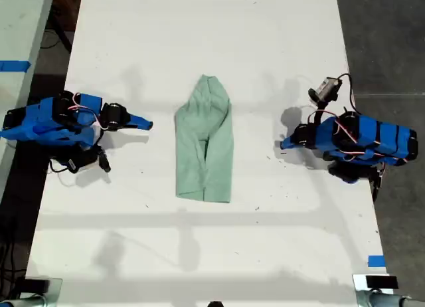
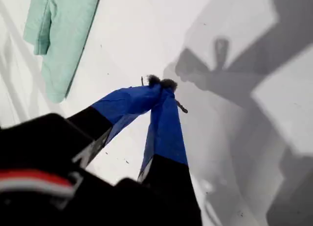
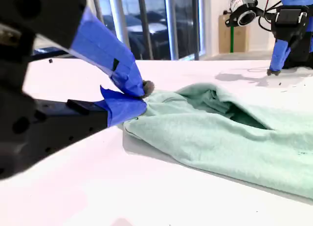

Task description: Fold t shirt

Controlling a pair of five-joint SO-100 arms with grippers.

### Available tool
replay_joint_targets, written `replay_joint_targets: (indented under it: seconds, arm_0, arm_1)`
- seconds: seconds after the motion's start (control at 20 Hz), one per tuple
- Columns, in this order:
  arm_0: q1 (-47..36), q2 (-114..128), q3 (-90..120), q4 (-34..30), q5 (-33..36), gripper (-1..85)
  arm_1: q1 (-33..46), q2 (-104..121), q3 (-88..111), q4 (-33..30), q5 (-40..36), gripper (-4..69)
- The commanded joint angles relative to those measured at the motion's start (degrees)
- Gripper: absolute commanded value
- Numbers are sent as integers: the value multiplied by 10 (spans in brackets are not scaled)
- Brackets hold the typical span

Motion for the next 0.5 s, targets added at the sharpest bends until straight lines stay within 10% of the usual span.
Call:
replay_joint_targets:
  seconds: [0.0, 0.45]
  arm_0:
    - [-4, 5, 6, 2, -14, -1]
    - [-4, 5, 6, 3, -15, -1]
  arm_1:
    - [4, 8, 31, -9, -4, -23]
    - [4, 8, 31, -16, -21, -27]
